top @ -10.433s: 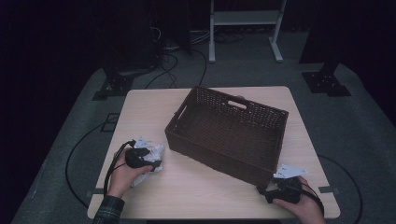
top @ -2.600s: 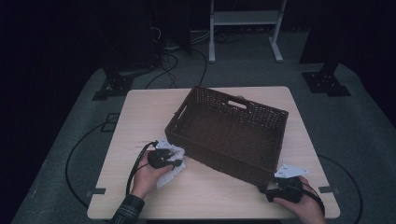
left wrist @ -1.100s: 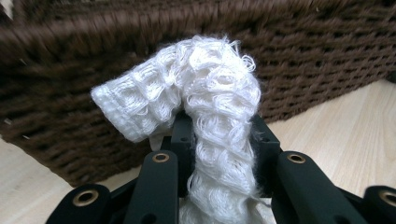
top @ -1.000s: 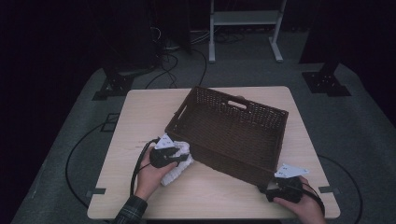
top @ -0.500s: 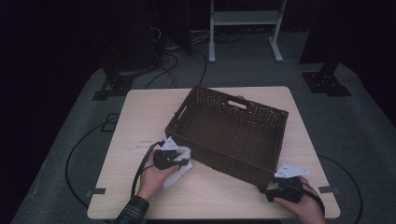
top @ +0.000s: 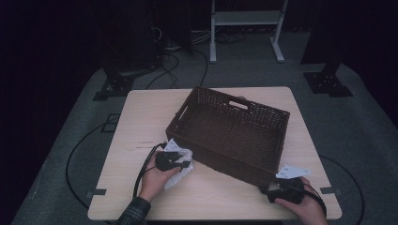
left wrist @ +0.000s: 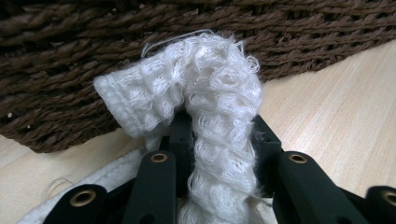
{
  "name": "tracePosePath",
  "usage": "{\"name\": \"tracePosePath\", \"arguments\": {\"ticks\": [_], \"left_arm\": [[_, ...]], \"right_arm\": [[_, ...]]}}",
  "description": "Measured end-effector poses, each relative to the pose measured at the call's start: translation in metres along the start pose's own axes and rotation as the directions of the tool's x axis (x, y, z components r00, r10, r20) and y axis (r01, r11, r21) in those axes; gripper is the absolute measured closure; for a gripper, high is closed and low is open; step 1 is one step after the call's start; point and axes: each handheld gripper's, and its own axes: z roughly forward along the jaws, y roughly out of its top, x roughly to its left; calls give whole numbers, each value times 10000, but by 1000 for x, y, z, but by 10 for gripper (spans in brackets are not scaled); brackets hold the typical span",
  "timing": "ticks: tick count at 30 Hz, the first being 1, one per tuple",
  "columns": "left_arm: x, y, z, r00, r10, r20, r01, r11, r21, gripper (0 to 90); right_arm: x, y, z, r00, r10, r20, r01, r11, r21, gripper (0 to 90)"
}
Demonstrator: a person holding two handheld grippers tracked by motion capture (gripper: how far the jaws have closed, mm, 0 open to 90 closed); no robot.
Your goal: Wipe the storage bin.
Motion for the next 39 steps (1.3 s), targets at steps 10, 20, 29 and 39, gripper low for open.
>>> {"name": "tracePosePath", "arguments": {"ticks": [10,20,29,39], "left_arm": [[-11,12,-26,9994,167,-311,-202,9930,-1168,694],[-19,22,-43,9989,358,-303,-411,9790,-1994,693],[-20,23,-37,9992,386,-117,-401,9798,-1961,693],[-19,15,-16,9992,391,119,-373,9912,-1268,692]], "right_arm": [[0,0,0,10000,-4,-1,4,10000,-2,183],[0,0,0,10000,-9,-1,9,10000,-3,183],[0,0,0,10000,-6,0,6,10000,-1,183],[0,0,0,10000,0,-1,0,10000,-1,183]]}}
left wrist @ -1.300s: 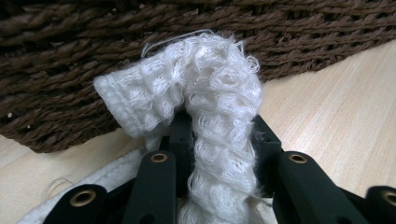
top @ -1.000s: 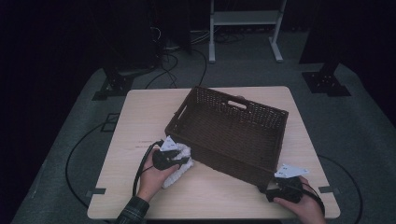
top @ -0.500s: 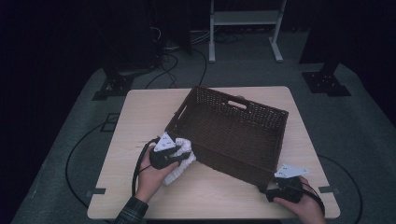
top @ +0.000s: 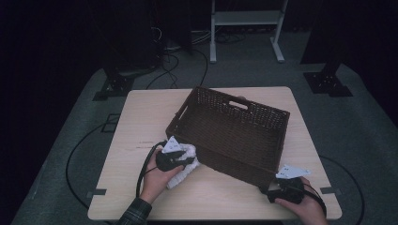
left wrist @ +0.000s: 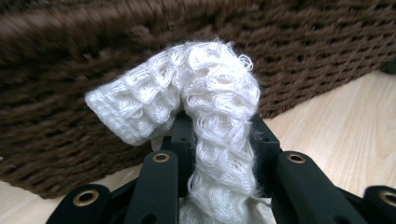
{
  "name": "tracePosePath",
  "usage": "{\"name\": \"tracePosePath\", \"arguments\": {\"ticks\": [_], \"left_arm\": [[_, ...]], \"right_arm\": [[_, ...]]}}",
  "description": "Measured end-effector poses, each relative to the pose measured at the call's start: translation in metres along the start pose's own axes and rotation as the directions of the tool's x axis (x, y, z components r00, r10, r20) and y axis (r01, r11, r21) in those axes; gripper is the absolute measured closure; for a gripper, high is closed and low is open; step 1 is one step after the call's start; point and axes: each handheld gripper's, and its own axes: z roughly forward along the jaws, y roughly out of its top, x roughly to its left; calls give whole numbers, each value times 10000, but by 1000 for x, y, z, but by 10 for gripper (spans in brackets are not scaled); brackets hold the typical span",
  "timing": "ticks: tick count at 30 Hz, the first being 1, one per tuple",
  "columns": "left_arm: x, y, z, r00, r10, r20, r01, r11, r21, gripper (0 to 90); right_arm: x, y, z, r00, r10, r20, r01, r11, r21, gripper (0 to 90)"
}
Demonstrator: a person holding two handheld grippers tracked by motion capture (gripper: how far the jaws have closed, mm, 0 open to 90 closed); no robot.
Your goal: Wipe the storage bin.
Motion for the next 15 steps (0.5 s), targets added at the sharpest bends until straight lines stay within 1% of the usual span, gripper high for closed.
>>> {"name": "tracePosePath", "arguments": {"ticks": [3,7,10,12,15], "left_arm": [[0,-2,5,10000,78,4,-78,9995,297,692],[0,-6,12,9999,82,90,-88,9979,648,689],[1,-10,18,9999,6,159,-19,9966,829,689],[1,-12,21,9997,-5,251,-21,9947,1030,686],[1,-15,25,9993,-80,356,38,9932,1164,671]], "right_arm": [[0,0,0,10000,5,-1,-5,10000,3,183],[0,0,0,10000,5,0,-5,10000,3,183],[0,0,0,10000,7,0,-7,10000,3,183],[0,0,0,10000,7,-1,-7,10000,2,183],[0,0,0,10000,6,-3,-6,10000,0,183]]}}
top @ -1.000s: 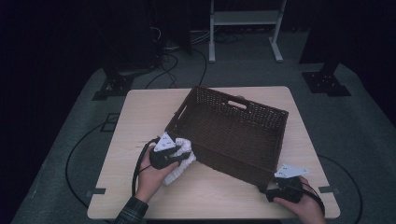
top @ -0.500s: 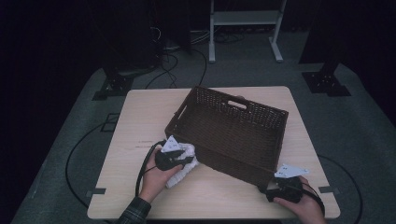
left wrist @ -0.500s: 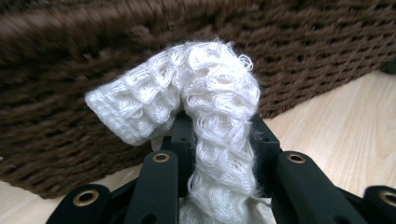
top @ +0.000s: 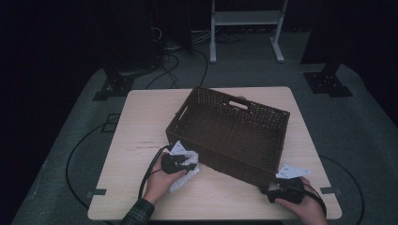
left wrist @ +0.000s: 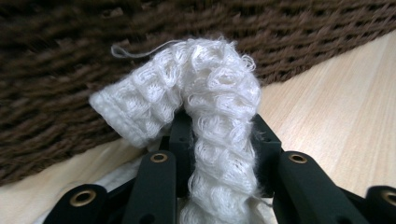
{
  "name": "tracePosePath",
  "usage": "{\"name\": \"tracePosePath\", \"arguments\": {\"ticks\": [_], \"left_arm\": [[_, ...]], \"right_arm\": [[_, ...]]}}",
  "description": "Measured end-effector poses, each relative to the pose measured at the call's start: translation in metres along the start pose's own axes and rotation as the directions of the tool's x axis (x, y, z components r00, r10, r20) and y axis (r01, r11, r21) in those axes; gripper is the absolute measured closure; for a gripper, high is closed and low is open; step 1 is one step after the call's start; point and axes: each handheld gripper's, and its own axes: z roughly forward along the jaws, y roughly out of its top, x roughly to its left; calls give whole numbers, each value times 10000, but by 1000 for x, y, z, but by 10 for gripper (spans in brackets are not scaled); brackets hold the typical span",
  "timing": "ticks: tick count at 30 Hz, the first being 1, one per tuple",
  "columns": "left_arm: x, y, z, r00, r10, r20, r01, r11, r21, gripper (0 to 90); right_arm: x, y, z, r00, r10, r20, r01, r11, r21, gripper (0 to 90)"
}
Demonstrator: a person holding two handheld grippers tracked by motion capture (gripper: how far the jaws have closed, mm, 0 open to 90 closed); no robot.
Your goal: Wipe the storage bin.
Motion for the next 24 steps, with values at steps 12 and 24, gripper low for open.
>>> {"name": "tracePosePath", "arguments": {"ticks": [12,24], "left_arm": [[0,-4,4,9991,-407,80,407,9992,-20,622],[-6,4,-8,9999,-100,-26,99,9996,-275,691]], "right_arm": [[0,0,0,10000,-15,4,15,10000,8,184],[0,0,0,10000,0,0,0,10000,1,183]]}}
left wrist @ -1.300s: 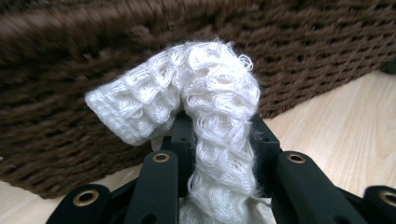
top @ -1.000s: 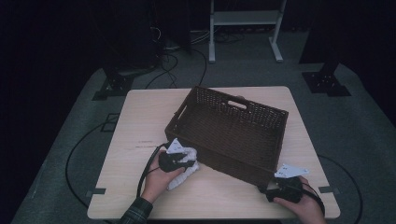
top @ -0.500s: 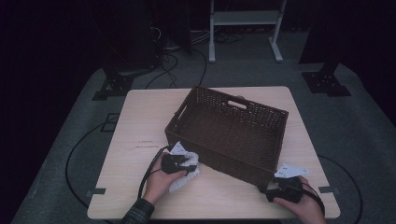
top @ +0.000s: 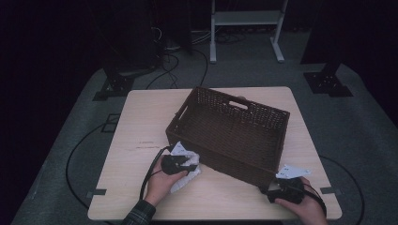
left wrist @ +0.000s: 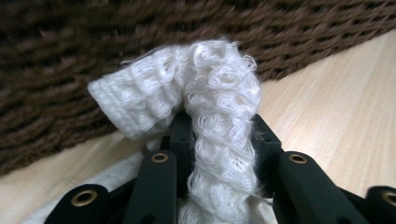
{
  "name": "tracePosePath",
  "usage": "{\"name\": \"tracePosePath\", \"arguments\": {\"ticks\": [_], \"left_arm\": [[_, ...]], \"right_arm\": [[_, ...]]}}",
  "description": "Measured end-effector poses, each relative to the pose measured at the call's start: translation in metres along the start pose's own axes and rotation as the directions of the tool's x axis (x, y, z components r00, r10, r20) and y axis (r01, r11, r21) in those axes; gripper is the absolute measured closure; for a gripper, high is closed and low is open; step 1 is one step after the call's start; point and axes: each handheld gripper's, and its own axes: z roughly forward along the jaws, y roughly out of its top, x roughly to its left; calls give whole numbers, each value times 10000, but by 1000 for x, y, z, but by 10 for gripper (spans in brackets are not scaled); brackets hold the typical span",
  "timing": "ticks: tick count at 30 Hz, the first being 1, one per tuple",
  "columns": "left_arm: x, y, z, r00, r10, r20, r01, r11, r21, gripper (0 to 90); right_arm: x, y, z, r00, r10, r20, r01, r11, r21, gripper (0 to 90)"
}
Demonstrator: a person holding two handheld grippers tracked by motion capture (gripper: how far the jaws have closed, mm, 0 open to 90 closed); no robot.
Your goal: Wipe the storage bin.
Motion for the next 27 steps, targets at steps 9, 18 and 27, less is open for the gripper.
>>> {"name": "tracePosePath", "arguments": {"ticks": [9,18,27], "left_arm": [[-5,15,-26,9994,289,-170,-307,9925,-1180,693],[-7,23,-42,9988,457,-152,-478,9783,-2016,692],[-7,22,-30,9989,462,90,-439,9837,-1746,690]], "right_arm": [[0,0,0,10000,-1,2,1,10000,0,183],[0,0,0,10000,4,4,-4,10000,1,183],[0,0,0,10000,-27,9,27,10000,-7,183]]}}
